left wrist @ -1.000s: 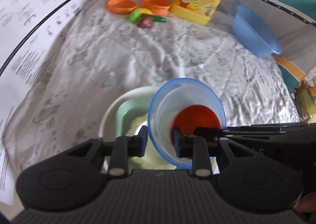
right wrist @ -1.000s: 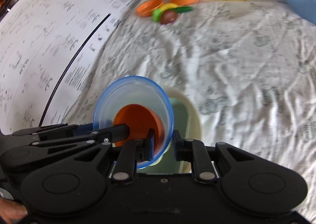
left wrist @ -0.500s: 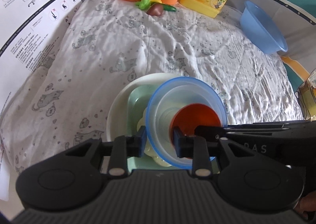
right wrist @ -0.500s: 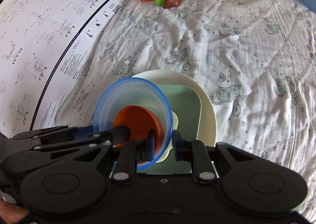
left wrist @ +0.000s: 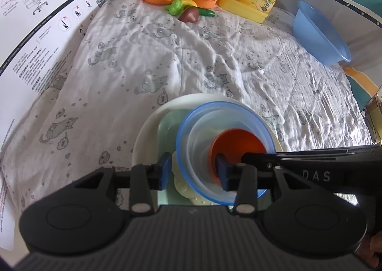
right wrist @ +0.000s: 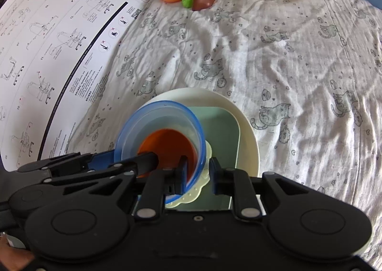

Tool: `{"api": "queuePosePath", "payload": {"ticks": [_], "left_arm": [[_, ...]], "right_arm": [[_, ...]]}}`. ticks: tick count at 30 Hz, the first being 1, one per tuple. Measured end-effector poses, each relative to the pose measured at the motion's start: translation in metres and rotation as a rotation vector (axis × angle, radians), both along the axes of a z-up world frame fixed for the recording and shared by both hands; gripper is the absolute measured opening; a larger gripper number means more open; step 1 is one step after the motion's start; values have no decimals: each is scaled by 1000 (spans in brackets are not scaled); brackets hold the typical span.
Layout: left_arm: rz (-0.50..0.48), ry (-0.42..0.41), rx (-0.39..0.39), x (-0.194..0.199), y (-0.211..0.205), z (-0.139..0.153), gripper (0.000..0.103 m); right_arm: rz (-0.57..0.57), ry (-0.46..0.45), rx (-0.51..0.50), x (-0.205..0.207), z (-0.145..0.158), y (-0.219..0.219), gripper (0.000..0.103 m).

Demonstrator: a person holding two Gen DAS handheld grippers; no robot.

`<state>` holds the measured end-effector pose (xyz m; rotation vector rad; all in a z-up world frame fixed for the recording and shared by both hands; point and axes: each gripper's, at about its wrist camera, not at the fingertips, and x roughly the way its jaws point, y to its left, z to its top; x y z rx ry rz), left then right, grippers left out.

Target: Organize plates and bowls

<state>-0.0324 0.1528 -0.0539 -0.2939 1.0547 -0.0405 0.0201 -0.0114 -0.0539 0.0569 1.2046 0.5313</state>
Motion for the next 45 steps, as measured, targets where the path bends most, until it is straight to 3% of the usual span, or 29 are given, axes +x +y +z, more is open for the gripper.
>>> {"api": "queuePosePath", "payload": {"ticks": [3,6,8,10,11,13,16,23,28,41,45], "left_arm": [[2,-16,17,-2,-1,3,46],[17,-60,56,-9,-1,12,69],[29,-102,82,-15,0,20,85],[47,-143,104,-21,3,30,98],[55,-165,107,-25,5,35,103],[63,-212,102,-32,8,45,103],[55,-263,123,-43,8,56,103],[9,-380,196,-74,-8,78,103],[-15,-417,224,-92,-17,84,103],[-2,-364,243,-116,-18,68,103],[0,-355,269,-122,-20,65,103]], "right_arm": [[-6,-17,-2,-2,3,-2,24],[-18,-43,8,-5,11,-8,29],[-29,-65,20,-7,18,-14,40],[-41,-100,24,-10,27,-21,63],[-46,-124,26,-13,32,-25,70],[-55,-168,35,-19,42,-33,90],[-58,-221,65,-29,56,-45,103],[-5,-360,56,-58,77,-64,103],[24,-449,-16,-84,82,-74,103],[47,-475,-132,-129,75,-87,103],[35,-445,-143,-133,68,-91,103]]}}
